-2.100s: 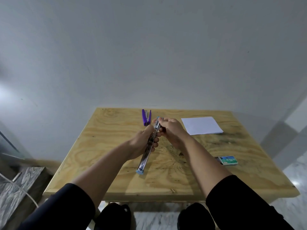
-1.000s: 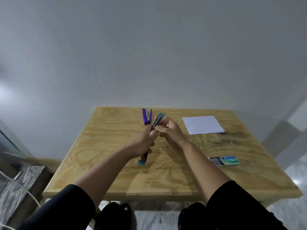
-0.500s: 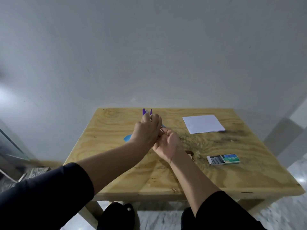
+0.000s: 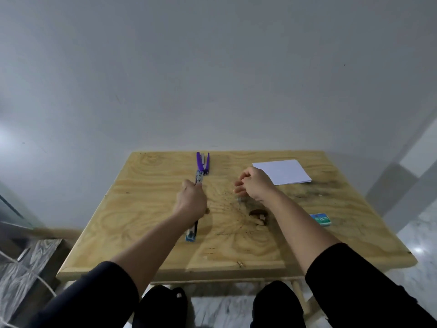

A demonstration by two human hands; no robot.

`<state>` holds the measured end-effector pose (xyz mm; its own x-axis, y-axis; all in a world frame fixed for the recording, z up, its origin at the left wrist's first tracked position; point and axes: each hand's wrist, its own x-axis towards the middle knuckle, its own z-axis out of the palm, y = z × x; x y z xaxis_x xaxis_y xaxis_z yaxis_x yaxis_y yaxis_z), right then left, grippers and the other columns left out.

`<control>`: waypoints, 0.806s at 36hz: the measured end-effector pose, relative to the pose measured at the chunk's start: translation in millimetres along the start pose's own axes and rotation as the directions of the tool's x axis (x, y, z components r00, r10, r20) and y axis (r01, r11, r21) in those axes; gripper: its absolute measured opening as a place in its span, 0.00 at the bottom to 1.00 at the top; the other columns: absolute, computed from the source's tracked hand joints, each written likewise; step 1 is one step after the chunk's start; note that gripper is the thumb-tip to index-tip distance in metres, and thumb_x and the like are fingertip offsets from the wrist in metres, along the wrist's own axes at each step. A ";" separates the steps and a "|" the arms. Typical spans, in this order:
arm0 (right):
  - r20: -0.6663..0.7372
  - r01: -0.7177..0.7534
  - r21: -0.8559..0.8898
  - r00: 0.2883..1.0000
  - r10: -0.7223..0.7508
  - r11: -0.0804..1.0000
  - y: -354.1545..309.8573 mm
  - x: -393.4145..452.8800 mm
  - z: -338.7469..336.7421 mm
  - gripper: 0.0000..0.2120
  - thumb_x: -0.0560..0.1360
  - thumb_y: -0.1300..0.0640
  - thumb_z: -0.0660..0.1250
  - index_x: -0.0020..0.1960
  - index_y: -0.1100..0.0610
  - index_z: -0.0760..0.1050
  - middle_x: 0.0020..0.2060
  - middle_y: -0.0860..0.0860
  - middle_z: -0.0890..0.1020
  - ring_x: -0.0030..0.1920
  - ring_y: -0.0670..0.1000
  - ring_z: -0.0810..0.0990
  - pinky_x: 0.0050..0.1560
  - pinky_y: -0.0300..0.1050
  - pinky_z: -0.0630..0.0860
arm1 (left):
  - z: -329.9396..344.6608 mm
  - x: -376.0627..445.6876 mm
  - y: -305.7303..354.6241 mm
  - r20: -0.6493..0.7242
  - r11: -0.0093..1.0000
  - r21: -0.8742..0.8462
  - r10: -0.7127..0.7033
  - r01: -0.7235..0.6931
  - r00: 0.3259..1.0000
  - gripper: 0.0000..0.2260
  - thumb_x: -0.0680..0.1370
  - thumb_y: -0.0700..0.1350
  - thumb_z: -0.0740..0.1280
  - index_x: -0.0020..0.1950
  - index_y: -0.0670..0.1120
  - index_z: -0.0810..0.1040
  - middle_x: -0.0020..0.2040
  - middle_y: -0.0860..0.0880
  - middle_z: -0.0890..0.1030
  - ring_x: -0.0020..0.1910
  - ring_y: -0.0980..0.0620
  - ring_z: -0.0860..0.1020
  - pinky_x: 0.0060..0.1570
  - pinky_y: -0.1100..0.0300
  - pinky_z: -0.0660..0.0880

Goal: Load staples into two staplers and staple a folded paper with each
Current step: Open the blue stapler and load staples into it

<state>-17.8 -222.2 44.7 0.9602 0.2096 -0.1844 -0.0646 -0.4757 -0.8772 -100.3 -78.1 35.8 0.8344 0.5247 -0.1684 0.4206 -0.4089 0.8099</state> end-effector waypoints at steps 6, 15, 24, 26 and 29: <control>0.021 0.135 -0.336 0.990 -0.136 0.932 19.1 -8.7 -7.6 0.12 0.77 0.64 0.55 0.45 0.55 0.77 0.48 0.54 0.83 0.38 0.49 0.80 0.35 0.37 0.72 | 20.8 -9.9 -11.9 -0.097 0.999 0.000 -0.051 0.052 0.994 0.14 0.81 0.49 0.49 0.52 0.42 0.70 0.47 0.43 0.73 0.38 0.49 0.71 0.35 0.57 0.64; 0.014 0.206 -0.511 0.973 -0.232 0.835 42.6 -17.6 -16.8 0.11 0.77 0.62 0.61 0.52 0.56 0.81 0.49 0.55 0.83 0.37 0.47 0.74 0.41 0.37 0.67 | 36.8 -8.1 -19.8 -0.185 0.998 0.046 0.052 -0.044 0.981 0.14 0.81 0.49 0.54 0.54 0.42 0.74 0.48 0.47 0.69 0.46 0.49 0.67 0.46 0.56 0.64; 0.019 0.218 -0.500 0.970 -0.241 0.838 47.4 -15.2 -19.1 0.08 0.73 0.64 0.66 0.49 0.55 0.81 0.49 0.51 0.82 0.41 0.46 0.74 0.41 0.37 0.67 | 36.5 -4.5 -22.2 -0.188 0.997 0.047 0.067 -0.059 0.980 0.13 0.81 0.47 0.55 0.54 0.42 0.76 0.49 0.47 0.71 0.47 0.50 0.68 0.49 0.58 0.63; 0.018 0.217 -0.488 0.971 -0.239 0.845 47.6 -14.3 -18.9 0.09 0.73 0.64 0.67 0.50 0.56 0.81 0.50 0.51 0.83 0.43 0.46 0.75 0.43 0.37 0.68 | 37.0 -4.5 -22.2 -0.194 0.995 0.069 0.078 -0.066 0.978 0.13 0.81 0.46 0.56 0.54 0.41 0.76 0.52 0.46 0.72 0.47 0.49 0.68 0.48 0.58 0.64; 0.008 0.209 -0.477 0.972 -0.233 0.854 48.2 -13.6 -17.9 0.09 0.73 0.65 0.67 0.50 0.57 0.81 0.50 0.52 0.82 0.44 0.46 0.76 0.45 0.36 0.68 | 38.1 -4.6 -23.3 -0.208 0.992 0.096 0.101 -0.083 0.973 0.12 0.80 0.45 0.57 0.53 0.40 0.76 0.52 0.44 0.73 0.48 0.48 0.70 0.48 0.57 0.66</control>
<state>-29.1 -263.3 12.8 0.9466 0.3218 0.0214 0.2748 -0.7701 -0.5758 -100.3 -99.5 -3.7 0.7805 0.6242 0.0349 0.3824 -0.5209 0.7632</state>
